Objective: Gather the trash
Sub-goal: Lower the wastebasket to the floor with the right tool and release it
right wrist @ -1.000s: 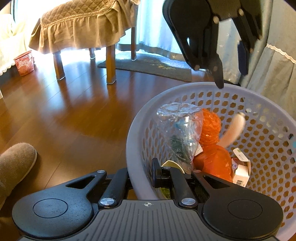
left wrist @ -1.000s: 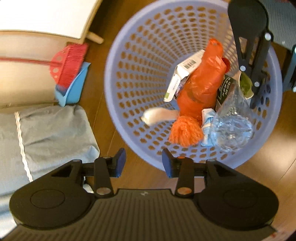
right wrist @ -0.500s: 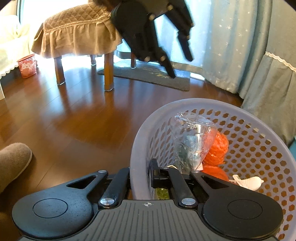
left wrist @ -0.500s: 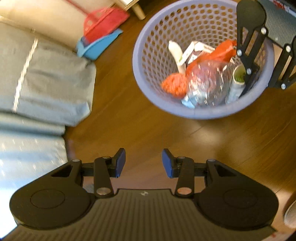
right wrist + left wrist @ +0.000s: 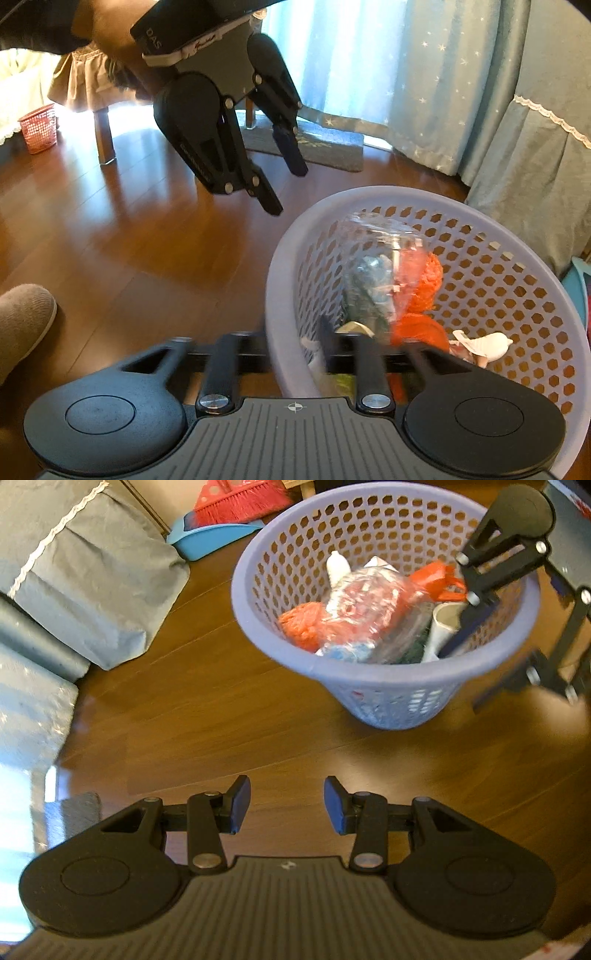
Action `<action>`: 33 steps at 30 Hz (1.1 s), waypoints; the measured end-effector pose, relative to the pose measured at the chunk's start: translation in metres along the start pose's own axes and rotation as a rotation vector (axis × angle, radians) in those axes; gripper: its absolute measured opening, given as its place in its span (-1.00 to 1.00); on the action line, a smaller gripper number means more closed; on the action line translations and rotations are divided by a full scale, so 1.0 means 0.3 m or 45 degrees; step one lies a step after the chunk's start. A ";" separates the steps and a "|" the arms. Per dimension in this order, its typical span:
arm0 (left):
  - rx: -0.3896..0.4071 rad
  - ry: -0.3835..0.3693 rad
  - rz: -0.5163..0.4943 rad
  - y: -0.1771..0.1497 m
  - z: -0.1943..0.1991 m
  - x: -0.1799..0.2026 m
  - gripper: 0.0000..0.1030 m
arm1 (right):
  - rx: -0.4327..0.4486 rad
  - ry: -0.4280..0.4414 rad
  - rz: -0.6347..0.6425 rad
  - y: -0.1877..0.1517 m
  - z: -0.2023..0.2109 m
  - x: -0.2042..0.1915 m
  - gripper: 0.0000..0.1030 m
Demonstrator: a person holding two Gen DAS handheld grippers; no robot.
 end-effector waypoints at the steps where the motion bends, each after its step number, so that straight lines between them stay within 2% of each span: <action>1: 0.006 -0.009 0.010 0.000 0.001 0.005 -0.24 | -0.002 -0.007 0.002 0.002 0.003 -0.005 -0.11; 7: 0.069 -0.070 0.162 -0.014 0.022 -0.004 -0.15 | -0.005 0.014 -0.004 0.018 0.024 -0.017 -0.03; 13: 0.119 -0.130 0.344 -0.049 0.022 -0.025 0.14 | 0.028 0.034 -0.027 0.064 0.063 -0.014 0.05; 17: 0.118 -0.161 0.399 -0.070 0.011 -0.018 0.34 | 0.038 0.028 -0.068 0.092 0.102 0.001 0.08; 20: 0.130 -0.167 0.415 -0.074 0.011 -0.002 0.56 | 0.051 0.019 -0.089 0.104 0.128 0.013 0.09; 23: 0.159 -0.155 0.448 -0.071 0.020 0.001 0.68 | 0.052 0.007 -0.103 0.112 0.150 0.022 0.09; 27: 0.185 -0.145 0.553 -0.063 0.021 -0.013 0.81 | 0.042 -0.009 -0.158 0.120 0.158 0.052 0.09; 33: 0.178 -0.143 0.605 -0.056 0.005 -0.009 0.91 | 0.036 -0.027 -0.252 0.115 0.173 0.086 0.10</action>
Point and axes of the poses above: each gripper's, at about its wrist camera, not at the fingertips, and z roughly against the way its jaws point, x to its right, y to its top, the point moved 6 cm from there along -z, roughly the way its jaws point, and after that the axes turned 3 degrees about -y, right-handed, at the moved point
